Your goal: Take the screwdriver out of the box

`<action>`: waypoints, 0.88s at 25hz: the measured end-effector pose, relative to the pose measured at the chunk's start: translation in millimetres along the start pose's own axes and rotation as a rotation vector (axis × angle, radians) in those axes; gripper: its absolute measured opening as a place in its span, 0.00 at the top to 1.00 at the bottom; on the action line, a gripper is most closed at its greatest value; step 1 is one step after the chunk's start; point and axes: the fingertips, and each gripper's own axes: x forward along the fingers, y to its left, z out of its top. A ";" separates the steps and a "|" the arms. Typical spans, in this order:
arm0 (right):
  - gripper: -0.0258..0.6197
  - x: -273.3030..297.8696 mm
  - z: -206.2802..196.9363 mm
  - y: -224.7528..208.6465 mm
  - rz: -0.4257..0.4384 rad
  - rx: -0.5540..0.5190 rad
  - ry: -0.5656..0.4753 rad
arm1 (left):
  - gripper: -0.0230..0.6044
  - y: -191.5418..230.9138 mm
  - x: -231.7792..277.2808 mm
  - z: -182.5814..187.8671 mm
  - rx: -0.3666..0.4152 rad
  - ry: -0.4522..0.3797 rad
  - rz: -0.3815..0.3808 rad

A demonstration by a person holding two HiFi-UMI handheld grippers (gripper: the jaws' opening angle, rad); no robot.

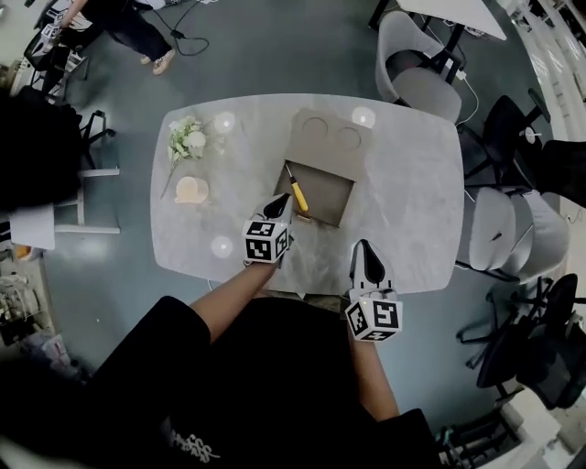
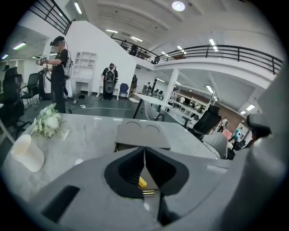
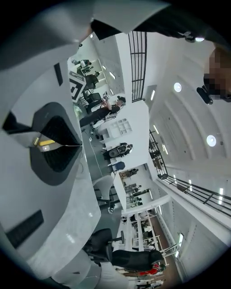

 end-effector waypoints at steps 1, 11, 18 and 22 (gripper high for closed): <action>0.94 4.0 2.1 -8.7 0.014 0.005 0.007 | 0.93 2.0 11.0 -4.0 -0.019 0.021 0.020; 0.94 34.7 10.4 -94.4 0.077 0.049 0.072 | 0.77 27.0 90.2 -54.0 -0.159 0.220 0.215; 0.94 46.0 29.5 -115.9 0.195 0.065 0.026 | 0.63 40.4 108.5 -82.0 -0.204 0.389 0.375; 0.94 48.3 41.1 -125.4 0.220 0.075 -0.007 | 0.63 41.2 118.1 -102.6 -0.173 0.511 0.411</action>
